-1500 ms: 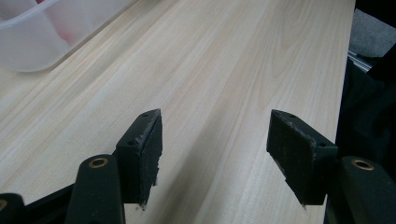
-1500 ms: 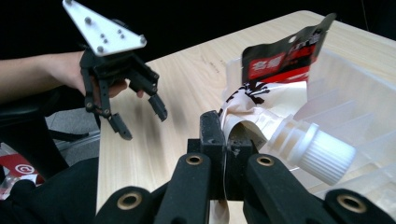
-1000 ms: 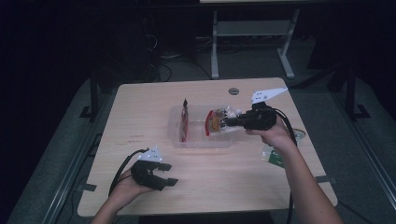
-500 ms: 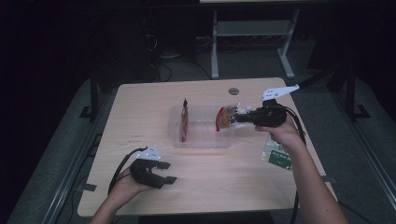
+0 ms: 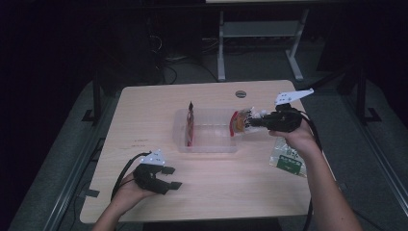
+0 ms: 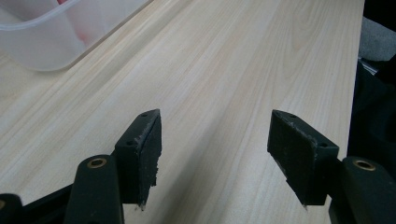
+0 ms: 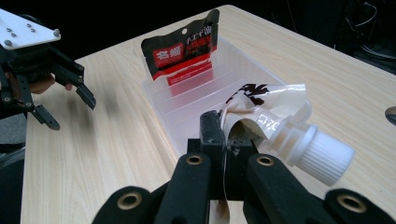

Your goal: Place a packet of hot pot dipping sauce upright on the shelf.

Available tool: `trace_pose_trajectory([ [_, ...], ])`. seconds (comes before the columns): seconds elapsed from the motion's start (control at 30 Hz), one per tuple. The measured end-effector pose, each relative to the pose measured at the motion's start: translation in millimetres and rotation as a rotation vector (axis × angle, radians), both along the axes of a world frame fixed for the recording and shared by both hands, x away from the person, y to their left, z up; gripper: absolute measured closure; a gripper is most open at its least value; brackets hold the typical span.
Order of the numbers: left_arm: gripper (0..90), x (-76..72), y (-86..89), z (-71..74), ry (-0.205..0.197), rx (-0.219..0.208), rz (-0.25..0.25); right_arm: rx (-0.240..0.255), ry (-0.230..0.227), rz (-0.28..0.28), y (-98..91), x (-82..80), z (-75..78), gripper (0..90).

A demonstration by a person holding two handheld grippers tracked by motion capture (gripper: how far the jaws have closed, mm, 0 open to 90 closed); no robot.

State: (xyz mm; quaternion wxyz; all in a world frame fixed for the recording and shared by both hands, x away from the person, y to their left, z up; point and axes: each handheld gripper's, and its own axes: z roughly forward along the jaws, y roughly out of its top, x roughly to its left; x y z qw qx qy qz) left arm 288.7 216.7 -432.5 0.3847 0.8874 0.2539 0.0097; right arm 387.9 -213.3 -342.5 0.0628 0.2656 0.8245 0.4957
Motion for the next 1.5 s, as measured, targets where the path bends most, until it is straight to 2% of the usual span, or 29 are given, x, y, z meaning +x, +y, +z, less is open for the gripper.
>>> trace_pose_trajectory([
  [0.5, 34.8, -0.8, -1.7, -1.3, 0.014, -0.006, 0.002, -0.021, 0.014, 0.009, 8.8, 2.5, -7.8, 89.3],
  [1.13, 34.3, -1.6, -5.1, -4.7, 0.028, 0.000, -0.010, -0.042, 0.071, 0.023, 26.0, 11.2, -28.7, 88.9],
  [1.3, 34.2, -1.7, -5.4, -4.8, 0.028, 0.003, -0.011, -0.070, 0.092, 0.026, 32.1, 13.0, -35.7, 88.3],
  [1.5, 34.2, -1.5, -5.1, -4.8, 0.028, 0.004, -0.012, -0.060, 0.086, 0.016, 32.4, 12.9, -34.8, 84.5],
])
